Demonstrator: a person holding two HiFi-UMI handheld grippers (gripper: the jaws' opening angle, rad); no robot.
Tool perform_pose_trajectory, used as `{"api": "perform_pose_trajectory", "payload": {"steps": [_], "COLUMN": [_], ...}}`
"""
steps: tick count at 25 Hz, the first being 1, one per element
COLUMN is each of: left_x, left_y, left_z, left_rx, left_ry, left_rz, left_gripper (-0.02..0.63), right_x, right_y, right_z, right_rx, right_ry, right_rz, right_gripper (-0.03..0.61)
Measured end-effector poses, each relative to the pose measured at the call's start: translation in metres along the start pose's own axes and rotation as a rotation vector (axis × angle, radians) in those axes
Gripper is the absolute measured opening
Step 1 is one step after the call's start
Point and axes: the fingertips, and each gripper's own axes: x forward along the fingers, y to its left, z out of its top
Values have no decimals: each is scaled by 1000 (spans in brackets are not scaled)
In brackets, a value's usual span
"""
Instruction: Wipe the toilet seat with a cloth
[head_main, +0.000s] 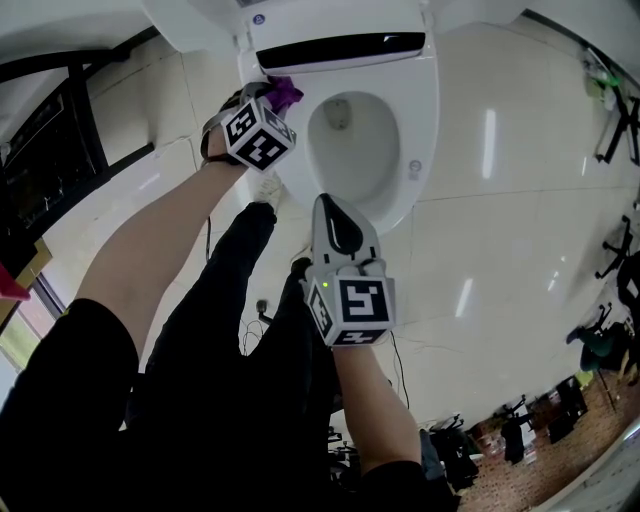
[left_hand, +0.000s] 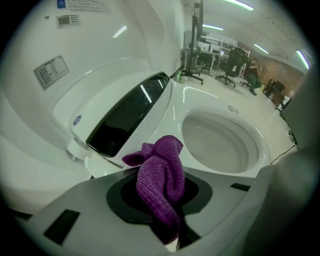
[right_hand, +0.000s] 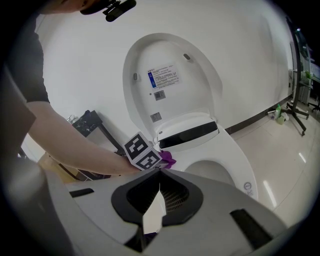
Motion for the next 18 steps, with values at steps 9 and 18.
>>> {"api": "perform_pose_trajectory", "payload": {"steps": [9,18], "left_x": [-3,-103], "left_y": [-31,-66], "left_z": [4,10], "left_rx": [-100,-91], "left_ry": [-32,-269], "left_rz": [-160,-179], "left_gripper": [92,94], "right_x": [-13,-56], "right_y": [2,15], "right_z": [-3,12], "right_rx": [9,-6], "right_ry": [-21,-59], "right_rz": [2,3], "right_gripper": [17,17]}}
